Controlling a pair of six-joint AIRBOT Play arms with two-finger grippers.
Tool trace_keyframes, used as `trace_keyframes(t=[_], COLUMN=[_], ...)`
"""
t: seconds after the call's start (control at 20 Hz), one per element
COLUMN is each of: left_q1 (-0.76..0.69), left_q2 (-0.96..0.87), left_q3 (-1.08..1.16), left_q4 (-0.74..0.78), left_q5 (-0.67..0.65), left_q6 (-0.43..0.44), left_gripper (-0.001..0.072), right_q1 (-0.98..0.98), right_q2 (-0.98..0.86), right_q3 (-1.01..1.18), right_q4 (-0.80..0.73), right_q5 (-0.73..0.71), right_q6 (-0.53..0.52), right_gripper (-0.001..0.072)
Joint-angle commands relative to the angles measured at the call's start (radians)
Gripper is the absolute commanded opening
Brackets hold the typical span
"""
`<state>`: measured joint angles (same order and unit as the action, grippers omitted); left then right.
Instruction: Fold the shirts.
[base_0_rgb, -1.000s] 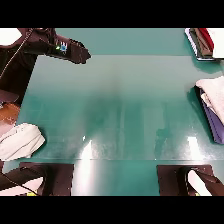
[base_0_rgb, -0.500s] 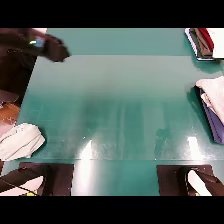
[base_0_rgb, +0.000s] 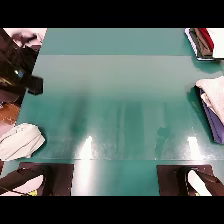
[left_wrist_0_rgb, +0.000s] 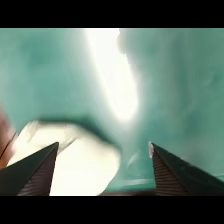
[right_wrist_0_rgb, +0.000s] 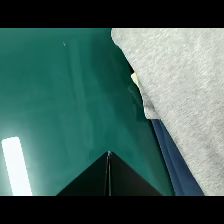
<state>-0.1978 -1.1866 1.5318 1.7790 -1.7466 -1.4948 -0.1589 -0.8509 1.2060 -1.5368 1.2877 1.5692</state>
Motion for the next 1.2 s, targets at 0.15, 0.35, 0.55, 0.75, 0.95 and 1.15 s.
trace_keyframes(t=[0.15,0.35,0.55,0.75,0.95,1.15], left_q1=[0.004,0.004,0.003,0.003,0.003,-0.052], left_q2=[0.002,0.002,0.002,0.003,0.004,0.005], left_q3=[-0.474,-0.698,-0.812,-0.795,-0.599,-0.189], left_q4=[0.251,0.312,0.310,0.316,0.311,0.240], left_q5=[0.142,0.230,0.291,0.291,0.269,0.238], left_q6=[-0.104,-0.169,-0.235,-0.233,-0.203,-0.112], left_gripper=[0.0667,0.0666,0.0666,0.0061,0.0031,0.0032], right_q1=[0.001,0.001,0.001,0.001,0.001,0.001], right_q2=[0.001,0.001,0.001,0.001,0.001,0.001], right_q3=[-0.055,-0.055,-0.055,-0.055,-0.052,0.031], right_q4=[-0.001,0.000,0.000,0.000,0.000,0.001], right_q5=[-0.006,-0.006,-0.006,-0.006,-0.006,-0.033], right_q6=[-0.001,-0.001,-0.001,0.000,-0.001,0.000], right_gripper=[0.0015,0.0015,0.0015,0.0015,0.0015,0.0015])
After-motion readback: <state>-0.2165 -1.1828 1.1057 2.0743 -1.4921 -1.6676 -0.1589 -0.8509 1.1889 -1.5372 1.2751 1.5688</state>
